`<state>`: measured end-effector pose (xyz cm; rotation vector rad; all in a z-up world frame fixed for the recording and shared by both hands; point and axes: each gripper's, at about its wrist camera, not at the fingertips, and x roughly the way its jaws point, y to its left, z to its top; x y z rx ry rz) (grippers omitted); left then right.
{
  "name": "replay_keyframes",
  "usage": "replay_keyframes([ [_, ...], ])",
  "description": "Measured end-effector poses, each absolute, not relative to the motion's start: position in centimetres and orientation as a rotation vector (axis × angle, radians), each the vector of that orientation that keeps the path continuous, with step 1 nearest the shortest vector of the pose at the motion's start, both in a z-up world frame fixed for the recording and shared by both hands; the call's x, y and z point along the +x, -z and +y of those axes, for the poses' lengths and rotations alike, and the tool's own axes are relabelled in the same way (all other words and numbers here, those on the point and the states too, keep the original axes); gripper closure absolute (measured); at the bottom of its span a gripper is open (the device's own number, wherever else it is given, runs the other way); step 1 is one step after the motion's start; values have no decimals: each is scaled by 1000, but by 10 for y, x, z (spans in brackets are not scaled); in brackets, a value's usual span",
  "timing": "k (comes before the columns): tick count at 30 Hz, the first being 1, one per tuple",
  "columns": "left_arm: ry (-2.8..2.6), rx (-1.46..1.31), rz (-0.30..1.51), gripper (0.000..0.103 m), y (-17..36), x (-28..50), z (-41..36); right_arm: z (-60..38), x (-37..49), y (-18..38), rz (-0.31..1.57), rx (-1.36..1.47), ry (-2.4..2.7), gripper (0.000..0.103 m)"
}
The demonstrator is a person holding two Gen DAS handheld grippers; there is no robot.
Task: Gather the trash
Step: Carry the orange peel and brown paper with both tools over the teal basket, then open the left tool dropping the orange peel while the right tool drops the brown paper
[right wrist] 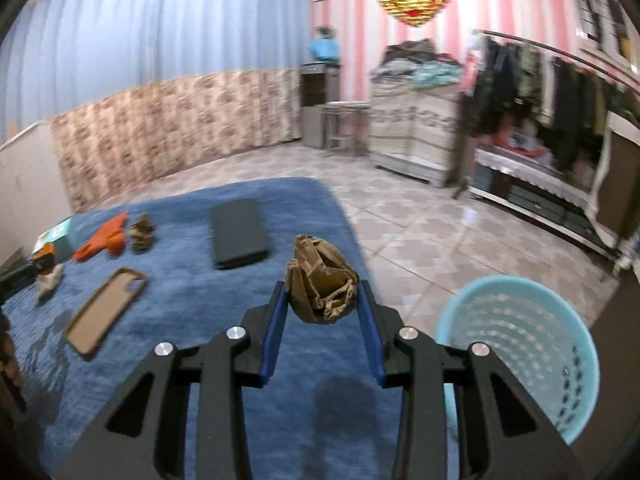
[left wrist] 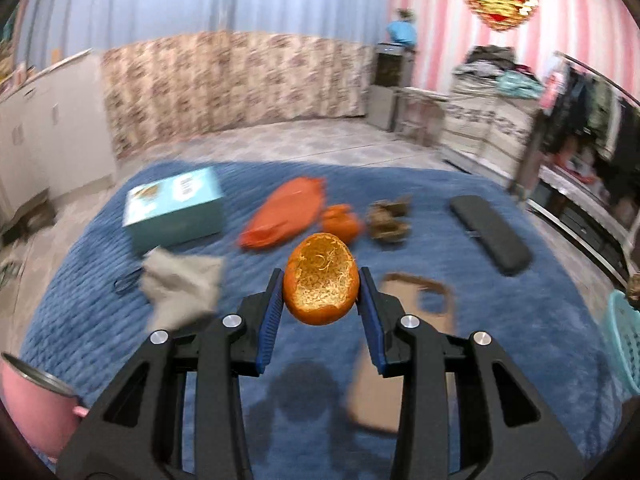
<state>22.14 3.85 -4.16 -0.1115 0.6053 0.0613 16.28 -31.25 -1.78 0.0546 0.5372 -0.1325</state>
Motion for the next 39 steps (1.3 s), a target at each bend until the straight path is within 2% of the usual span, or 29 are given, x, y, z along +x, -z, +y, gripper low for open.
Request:
replay_keyframes([
  [7,99,-54,605,67,33,230,-38,-380,153,23,506,158,251,67],
  [15,282,-4,585,67,28,237,-137,-423,141,30,517,145,390,67],
  [28,601,100,585,67,41,210,-287,-495,120,41,526,259,502,67],
  [39,748,155,630,67,59,205,-368,-530,107,56,549,348,556,67],
])
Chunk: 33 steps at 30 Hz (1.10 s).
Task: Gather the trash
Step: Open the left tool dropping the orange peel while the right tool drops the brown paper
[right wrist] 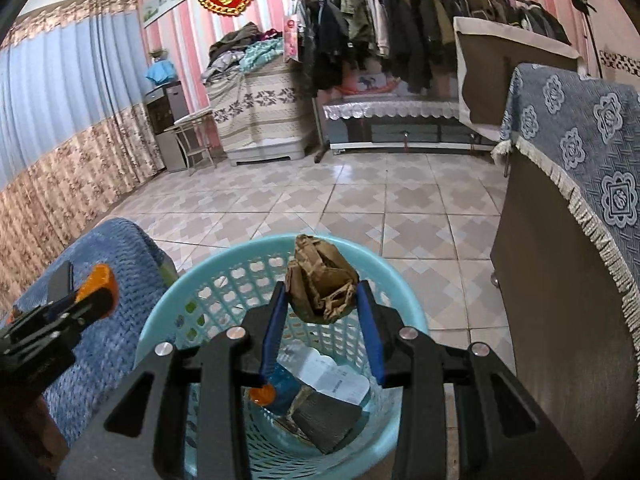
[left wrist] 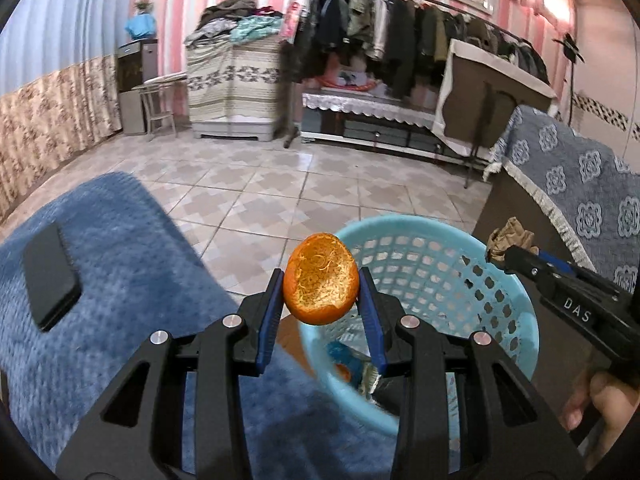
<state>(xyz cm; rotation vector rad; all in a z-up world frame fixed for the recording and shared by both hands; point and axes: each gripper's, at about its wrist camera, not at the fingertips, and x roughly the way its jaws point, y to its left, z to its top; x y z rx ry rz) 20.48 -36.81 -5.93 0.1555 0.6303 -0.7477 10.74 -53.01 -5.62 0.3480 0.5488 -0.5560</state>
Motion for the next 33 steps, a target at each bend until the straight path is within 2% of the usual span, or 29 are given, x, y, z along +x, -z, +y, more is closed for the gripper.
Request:
replay_keyframes([
  [8,809,236,613,67,61,197,-407,-530,112,61,577,349,560,67],
  [12,818,261,597,63,57,198,-413,-530,110,61,575,362,558,67],
  [14,818,260,599,46,53,202,-412,-528,111,61,576,360,554,67],
  [16,805,251,589,34,49,206,-408,-528,111,61,577,356,550,67],
  [20,752,233,554,16,39,212,-396,-528,112,61,580,349,544,67],
  [23,712,201,540,10,33,216,-380,-525,114,62,583,345,537,67],
  [28,651,196,527,8,27,219,-352,-521,118,59,585,330,528,67],
  [33,615,128,559,7,23,225,-324,-513,125,58,598,307,516,62],
])
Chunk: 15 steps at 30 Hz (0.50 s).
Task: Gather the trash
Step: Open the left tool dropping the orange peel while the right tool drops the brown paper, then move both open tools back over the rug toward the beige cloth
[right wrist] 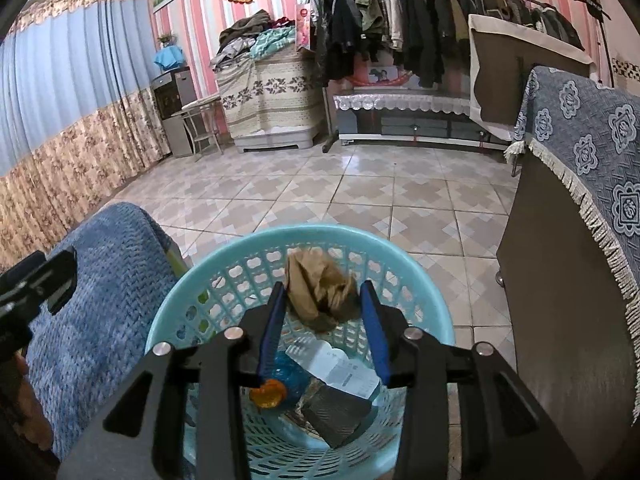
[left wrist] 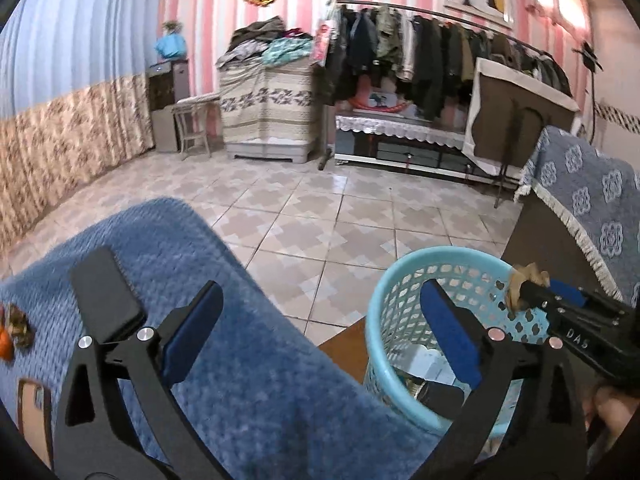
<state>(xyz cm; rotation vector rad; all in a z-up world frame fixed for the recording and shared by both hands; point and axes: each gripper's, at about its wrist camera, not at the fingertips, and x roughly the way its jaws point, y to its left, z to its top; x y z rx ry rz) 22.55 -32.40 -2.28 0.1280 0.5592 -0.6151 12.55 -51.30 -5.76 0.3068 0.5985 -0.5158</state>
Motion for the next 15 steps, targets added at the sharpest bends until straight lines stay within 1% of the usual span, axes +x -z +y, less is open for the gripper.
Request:
replay_keyframes([
  [1,608,118,561,7,22,226,-320,-511,127,56,601,299,517,59],
  [3,585,110,557,7,21,226,-311,-506,129,54,600,283,521,41],
  [5,570,114,553,7,21,225,-304,-503,130,53,600,273,524,36],
  [6,560,119,552,7,20,225,-301,-501,131,52,601,266,531,31],
  [9,532,126,546,7,17,223,-290,-495,132,49,596,249,539,22],
  [12,508,121,539,6,14,219,-274,-490,133,45,585,241,538,16],
  [15,482,115,537,6,12,215,-257,-482,135,41,580,228,533,15],
])
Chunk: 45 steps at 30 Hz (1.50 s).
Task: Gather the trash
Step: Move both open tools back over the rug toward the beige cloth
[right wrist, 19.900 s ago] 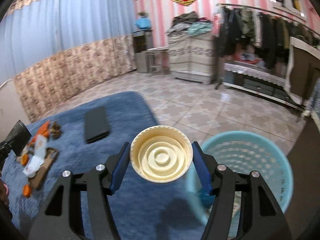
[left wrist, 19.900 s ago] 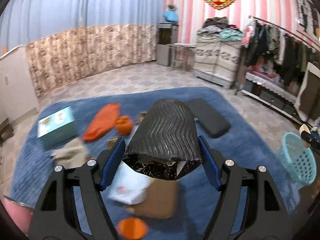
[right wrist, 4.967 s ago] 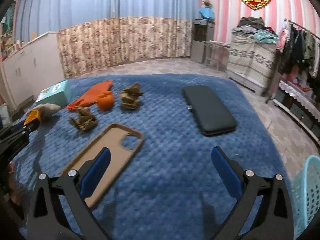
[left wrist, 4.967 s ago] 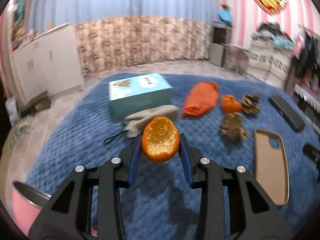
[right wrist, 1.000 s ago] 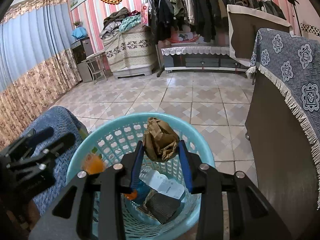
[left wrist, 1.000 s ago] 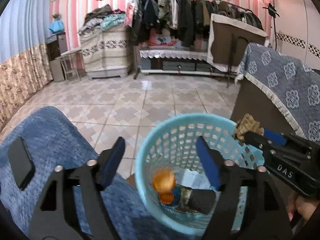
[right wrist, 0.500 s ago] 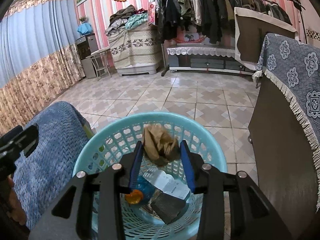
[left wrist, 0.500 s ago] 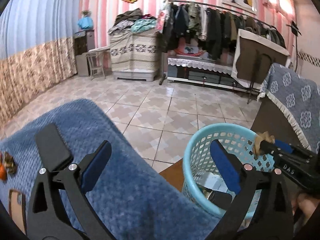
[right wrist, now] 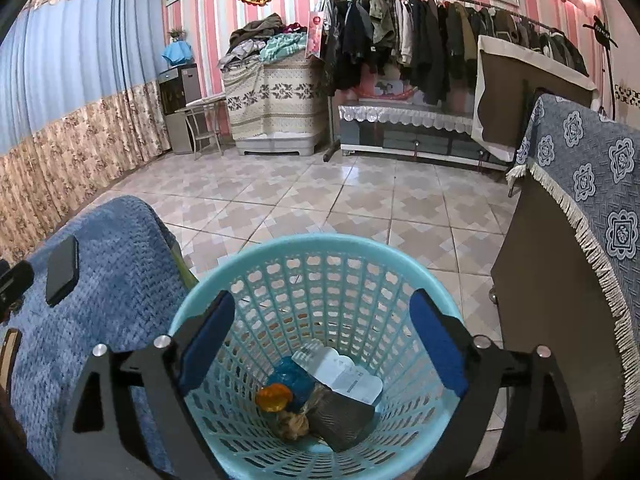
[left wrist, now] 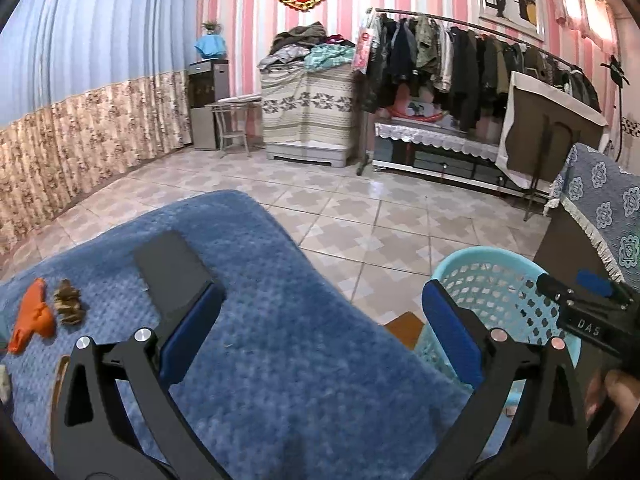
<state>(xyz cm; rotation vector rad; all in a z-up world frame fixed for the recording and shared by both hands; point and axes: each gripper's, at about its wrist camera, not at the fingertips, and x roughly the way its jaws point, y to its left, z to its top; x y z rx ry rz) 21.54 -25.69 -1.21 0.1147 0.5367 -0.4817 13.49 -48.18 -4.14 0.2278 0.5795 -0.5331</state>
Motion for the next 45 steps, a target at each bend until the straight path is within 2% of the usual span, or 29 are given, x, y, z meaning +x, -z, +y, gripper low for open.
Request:
replay_keyframes([
  [3,456,107,541,6,11,211,-239,-473,137,39,576,209,519,12],
  [11,376,75,543,6,7,198,-183,-434,144,26,525,195,457,11],
  [14,325,79,532,6,7,191,-155,-410,147,19,488,170,419,7],
  [19,225,45,548,6,13,190,-95,-369,161,19,488,149,340,7],
  [32,-98,-11,605,6,52,209,52,-277,191,35,544,115,144,7],
  [40,-226,-33,646,6,76,221,111,-244,204,47,570,32,109,7],
  [45,-283,-136,734,8,89,239,138,-233,215,52,593,36,67,7],
])
